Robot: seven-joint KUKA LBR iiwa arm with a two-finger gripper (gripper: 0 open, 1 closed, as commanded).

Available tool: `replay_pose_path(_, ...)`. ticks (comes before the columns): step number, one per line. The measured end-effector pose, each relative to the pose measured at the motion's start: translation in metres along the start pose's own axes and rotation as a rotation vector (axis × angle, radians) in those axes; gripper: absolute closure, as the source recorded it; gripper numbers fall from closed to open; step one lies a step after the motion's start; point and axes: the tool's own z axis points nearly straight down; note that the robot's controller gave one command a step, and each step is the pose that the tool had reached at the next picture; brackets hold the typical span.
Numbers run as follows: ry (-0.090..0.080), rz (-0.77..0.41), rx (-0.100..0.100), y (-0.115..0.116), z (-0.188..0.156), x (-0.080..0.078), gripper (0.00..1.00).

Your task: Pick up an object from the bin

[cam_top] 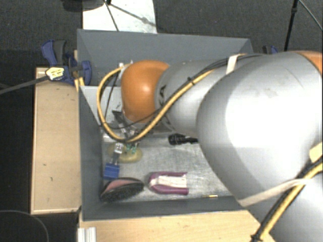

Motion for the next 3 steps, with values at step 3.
replay_pose_path(3,-0.005,0.002,-0.003,0.002,-0.015,-0.003,1.00)
